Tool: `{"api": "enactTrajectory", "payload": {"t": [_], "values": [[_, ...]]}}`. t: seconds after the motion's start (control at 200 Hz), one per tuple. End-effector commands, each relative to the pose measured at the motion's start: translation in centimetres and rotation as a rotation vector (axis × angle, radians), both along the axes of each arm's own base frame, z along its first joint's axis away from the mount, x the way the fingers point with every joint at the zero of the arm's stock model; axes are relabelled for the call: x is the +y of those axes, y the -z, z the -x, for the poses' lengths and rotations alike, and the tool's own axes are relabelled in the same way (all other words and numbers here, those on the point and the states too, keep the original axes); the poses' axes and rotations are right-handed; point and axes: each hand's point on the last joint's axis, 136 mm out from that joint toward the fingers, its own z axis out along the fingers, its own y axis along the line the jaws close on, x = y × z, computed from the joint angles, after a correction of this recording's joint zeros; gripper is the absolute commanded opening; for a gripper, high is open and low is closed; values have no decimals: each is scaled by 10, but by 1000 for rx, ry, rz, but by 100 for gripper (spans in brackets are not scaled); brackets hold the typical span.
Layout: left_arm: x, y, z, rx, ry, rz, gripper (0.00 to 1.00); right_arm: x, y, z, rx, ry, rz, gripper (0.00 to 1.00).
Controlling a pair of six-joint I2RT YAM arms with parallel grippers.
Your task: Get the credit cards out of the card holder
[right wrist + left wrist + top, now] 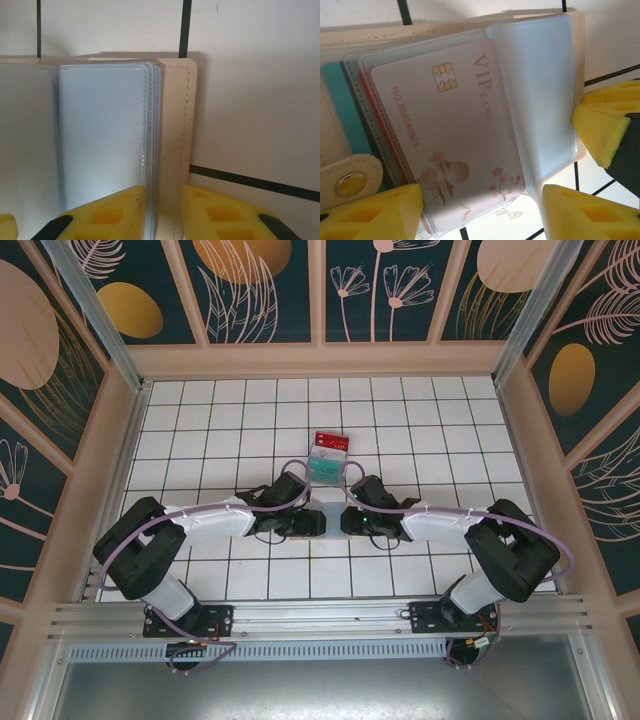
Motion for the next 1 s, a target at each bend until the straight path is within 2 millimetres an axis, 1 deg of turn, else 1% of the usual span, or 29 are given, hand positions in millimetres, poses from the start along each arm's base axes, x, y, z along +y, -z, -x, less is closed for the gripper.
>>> {"api": "enactTrajectory", "payload": {"t": [0.0, 0.28, 0.435, 0.616, 0.686, 0.716, 0.736, 0.761, 0.871, 0.996], "values": [[-12, -8, 0, -19, 40, 27, 65, 3, 7, 4, 20, -10, 12, 26], [-19, -20, -6, -45, 53, 34, 66, 3, 7, 5, 20, -8, 11, 27], [-24, -22, -6, -45, 70, 42, 66, 4, 6, 4, 17, -8, 11, 27], [-41, -31, -7, -54, 116, 84, 63, 3, 5, 3, 12, -1, 14, 27], [-48, -34, -6, -53, 138, 100, 63, -1, 1, -1, -5, 26, 18, 28], [-53, -36, -5, -51, 150, 114, 61, -2, -2, -3, -17, 36, 13, 29], [-55, -37, -3, -50, 159, 122, 57, -4, -3, -4, -21, 43, 13, 30], [-57, -39, -3, -53, 165, 125, 56, -5, -6, -6, -30, 52, 9, 30], [-51, -37, -3, -60, 151, 102, 52, -10, -14, -12, -50, 77, -2, 31], [-41, -35, -5, -76, 115, 69, 51, -13, -21, -18, -63, 94, -12, 32]]}}
